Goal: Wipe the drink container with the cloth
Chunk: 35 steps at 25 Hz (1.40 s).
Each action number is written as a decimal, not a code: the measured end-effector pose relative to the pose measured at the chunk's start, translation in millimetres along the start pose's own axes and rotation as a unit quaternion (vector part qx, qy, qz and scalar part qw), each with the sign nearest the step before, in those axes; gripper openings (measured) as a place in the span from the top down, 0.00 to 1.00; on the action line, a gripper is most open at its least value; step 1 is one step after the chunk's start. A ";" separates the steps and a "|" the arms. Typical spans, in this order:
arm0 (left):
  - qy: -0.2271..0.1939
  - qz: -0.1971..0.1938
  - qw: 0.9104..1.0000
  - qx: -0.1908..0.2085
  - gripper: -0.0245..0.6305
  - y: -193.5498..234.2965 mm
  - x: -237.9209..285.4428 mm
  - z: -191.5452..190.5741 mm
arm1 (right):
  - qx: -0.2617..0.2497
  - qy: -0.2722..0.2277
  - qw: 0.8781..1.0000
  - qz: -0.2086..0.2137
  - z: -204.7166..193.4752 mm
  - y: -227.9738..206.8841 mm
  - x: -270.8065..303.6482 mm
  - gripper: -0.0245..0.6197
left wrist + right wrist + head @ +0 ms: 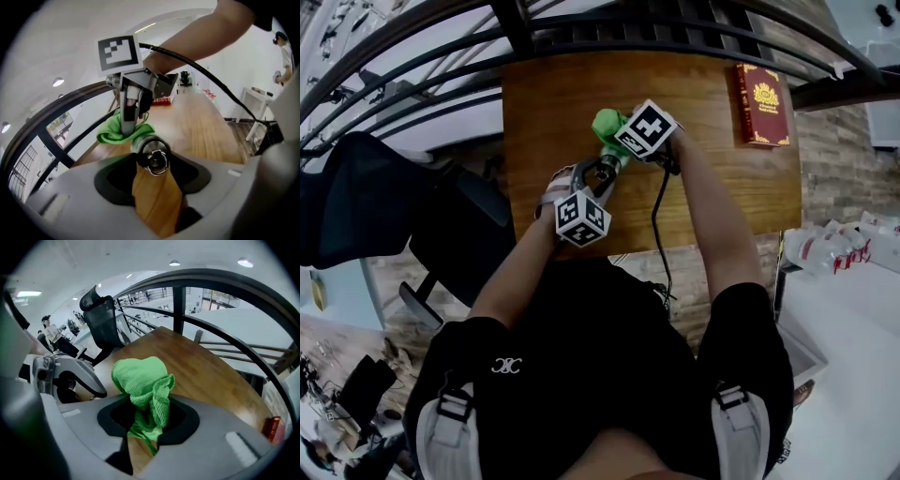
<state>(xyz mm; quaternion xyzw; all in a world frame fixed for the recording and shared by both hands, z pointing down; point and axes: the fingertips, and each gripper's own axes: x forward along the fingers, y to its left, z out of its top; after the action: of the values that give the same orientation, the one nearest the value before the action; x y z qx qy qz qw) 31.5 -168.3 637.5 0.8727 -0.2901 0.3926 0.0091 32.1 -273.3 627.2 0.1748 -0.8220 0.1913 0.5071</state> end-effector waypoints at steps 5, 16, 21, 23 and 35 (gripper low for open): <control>-0.004 0.000 1.000 -0.002 0.54 0.0 0.9 1.9 | -0.018 -0.004 0.998 0.054 13.3 29.5 -7.6 0.78; -0.008 -0.008 0.999 -0.036 0.54 4.3 1.8 7.8 | 0.081 -0.072 0.991 0.083 19.5 28.0 -12.2 0.78; -0.015 -0.016 0.998 -0.060 0.54 4.0 2.1 15.5 | 0.134 -0.086 0.987 0.021 -5.2 -12.6 -10.5 0.78; -0.017 -0.020 0.997 -0.076 0.54 6.3 1.7 18.3 | 0.162 -0.094 0.982 -0.006 -17.5 -26.0 -9.5 0.78; -0.012 -0.032 0.985 -0.171 0.54 29.7 8.3 33.6 | 0.300 -0.186 0.927 -0.129 -82.3 -56.6 -34.1 0.79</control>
<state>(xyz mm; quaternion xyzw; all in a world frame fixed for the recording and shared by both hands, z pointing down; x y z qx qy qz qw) 43.4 -205.4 613.7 0.8720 -0.3247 0.3261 0.1670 136.9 -278.7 638.3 0.4559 -0.7758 0.3263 0.2896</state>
